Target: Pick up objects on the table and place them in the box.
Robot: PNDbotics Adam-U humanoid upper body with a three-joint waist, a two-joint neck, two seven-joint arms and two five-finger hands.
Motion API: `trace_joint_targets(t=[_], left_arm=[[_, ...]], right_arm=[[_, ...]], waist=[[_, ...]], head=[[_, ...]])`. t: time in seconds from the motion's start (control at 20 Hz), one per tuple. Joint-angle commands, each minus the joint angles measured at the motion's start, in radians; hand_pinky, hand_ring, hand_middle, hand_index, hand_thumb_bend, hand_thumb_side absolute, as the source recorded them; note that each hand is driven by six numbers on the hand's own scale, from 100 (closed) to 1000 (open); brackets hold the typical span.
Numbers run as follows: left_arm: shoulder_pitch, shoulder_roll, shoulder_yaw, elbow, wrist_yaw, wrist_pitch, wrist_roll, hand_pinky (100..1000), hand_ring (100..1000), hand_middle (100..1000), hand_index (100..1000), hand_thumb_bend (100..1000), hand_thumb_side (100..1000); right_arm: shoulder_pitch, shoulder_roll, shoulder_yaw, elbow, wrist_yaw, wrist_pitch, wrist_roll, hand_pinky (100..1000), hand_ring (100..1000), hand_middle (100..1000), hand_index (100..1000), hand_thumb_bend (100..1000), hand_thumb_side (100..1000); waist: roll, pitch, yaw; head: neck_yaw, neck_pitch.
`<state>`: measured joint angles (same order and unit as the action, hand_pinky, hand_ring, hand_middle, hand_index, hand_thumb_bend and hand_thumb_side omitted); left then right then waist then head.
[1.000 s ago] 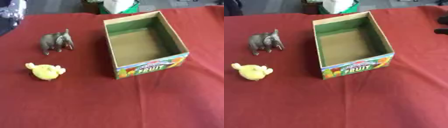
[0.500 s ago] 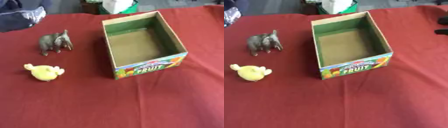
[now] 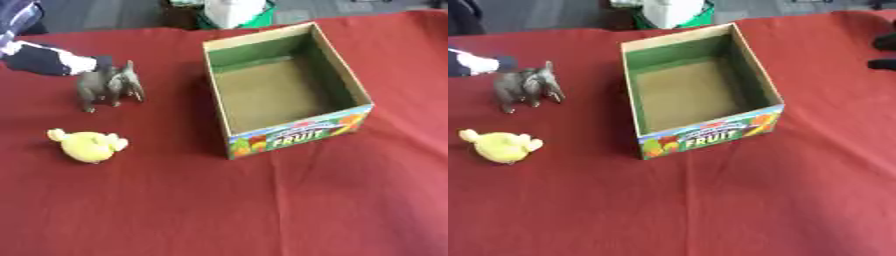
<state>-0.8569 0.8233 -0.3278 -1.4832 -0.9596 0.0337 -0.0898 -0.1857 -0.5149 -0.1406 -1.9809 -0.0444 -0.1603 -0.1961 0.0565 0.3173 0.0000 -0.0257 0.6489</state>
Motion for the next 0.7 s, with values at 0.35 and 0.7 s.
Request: trace_joint_targets(t=[0.35,0.7], left_arm=[[-0.075,-0.032,0.051,0.211,-0.095,-0.105,-0.136,863,870,906,1000,954,812],[-0.159,-0.085,0.124,0.246,-0.025,-0.139,-0.566,889,910,982,1000,874,646]], right_arm=[[-0.008,-0.026,-0.002,-0.019,0.005,0.005,0.007,666,764,646,810,100,1000],[-0.008,-0.024,-0.001,-0.019,0.014,0.016,0.013,666,763,643,810,100,1000]], waist=[[-0.004,-0.019,0.002],[-0.003,-0.011,-0.002]], head=[[0.001,-0.011],[0.005,-0.021]])
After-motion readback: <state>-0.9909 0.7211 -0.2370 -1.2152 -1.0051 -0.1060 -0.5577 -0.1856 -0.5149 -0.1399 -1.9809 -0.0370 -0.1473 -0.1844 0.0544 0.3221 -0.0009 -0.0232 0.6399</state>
